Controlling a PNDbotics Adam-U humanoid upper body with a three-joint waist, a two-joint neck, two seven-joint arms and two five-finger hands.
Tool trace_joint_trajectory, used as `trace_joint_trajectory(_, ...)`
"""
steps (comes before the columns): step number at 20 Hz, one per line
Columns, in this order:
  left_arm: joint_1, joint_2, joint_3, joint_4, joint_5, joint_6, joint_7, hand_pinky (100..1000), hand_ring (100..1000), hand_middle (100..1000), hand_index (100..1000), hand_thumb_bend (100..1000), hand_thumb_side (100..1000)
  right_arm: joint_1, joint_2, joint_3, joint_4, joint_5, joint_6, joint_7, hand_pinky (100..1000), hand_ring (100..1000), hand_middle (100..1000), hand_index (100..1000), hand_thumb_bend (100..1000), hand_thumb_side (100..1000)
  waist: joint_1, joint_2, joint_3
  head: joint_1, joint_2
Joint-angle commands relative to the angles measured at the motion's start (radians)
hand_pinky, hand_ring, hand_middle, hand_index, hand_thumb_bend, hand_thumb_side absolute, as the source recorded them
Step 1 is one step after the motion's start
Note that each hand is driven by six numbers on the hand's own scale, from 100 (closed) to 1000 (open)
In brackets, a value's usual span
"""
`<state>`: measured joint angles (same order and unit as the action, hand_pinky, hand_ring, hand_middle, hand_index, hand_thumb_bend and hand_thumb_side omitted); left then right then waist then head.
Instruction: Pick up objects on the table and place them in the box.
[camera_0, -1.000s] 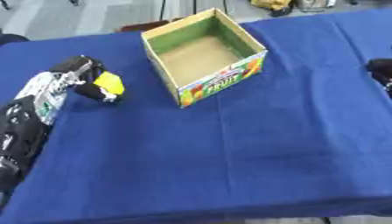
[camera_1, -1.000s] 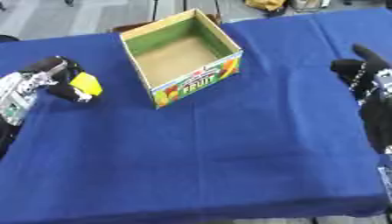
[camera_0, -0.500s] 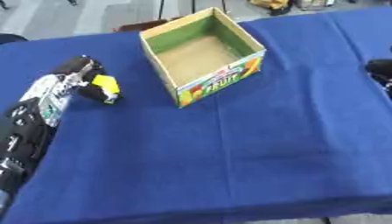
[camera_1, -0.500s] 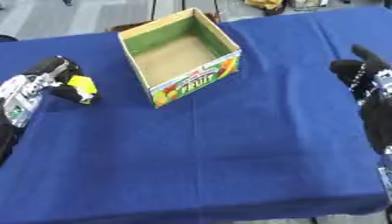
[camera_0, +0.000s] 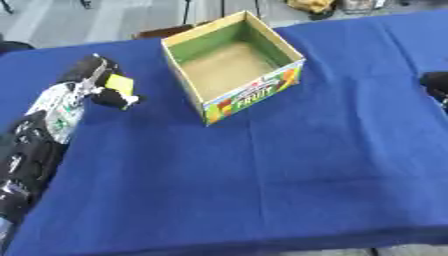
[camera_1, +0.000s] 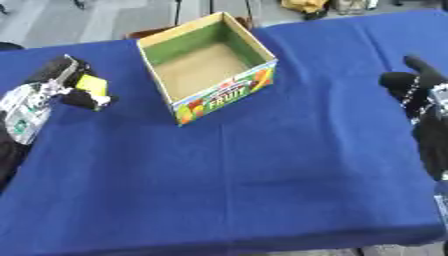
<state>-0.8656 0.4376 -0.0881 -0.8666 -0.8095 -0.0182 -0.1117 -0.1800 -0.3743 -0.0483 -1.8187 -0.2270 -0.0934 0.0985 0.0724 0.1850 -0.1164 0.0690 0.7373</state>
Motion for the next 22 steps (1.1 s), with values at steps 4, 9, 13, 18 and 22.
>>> trace_joint_trajectory(4, -0.085, 0.032, 0.001, -0.136, 0.114, 0.014, 0.004, 308, 177, 204, 414, 547, 320, -0.013, -0.016, 0.001, -0.012, -0.001, 0.000, 0.007, 979, 863, 750, 962, 100, 904, 0.001, -0.018, -0.022, 0.013, -0.010)
trace_joint_trajectory(9, -0.144, -0.014, -0.011, -0.164, 0.160, 0.028, 0.020, 321, 182, 208, 416, 531, 316, -0.027, -0.017, 0.012, -0.013, -0.003, 0.001, 0.018, 979, 863, 750, 961, 100, 917, 0.010, -0.009, -0.067, 0.035, -0.021)
trace_joint_trajectory(13, -0.168, -0.055, -0.015, -0.135, 0.145, 0.030, 0.033, 343, 197, 224, 434, 584, 308, -0.045, -0.015, 0.027, -0.016, -0.006, 0.005, 0.034, 979, 863, 749, 961, 100, 924, 0.021, 0.005, -0.118, 0.056, -0.035)
trace_joint_trajectory(18, -0.174, -0.094, 0.010, -0.049, 0.087, 0.044, 0.065, 364, 210, 238, 450, 537, 358, -0.054, -0.015, 0.031, -0.018, -0.003, 0.006, 0.041, 980, 863, 749, 960, 100, 917, 0.038, 0.022, -0.176, 0.087, -0.058)
trace_joint_trajectory(22, -0.168, -0.104, 0.030, 0.010, 0.051, 0.052, 0.100, 388, 230, 258, 471, 555, 382, -0.055, -0.013, 0.030, -0.019, 0.001, 0.006, 0.041, 980, 863, 749, 960, 100, 922, 0.045, 0.036, -0.199, 0.091, -0.066)
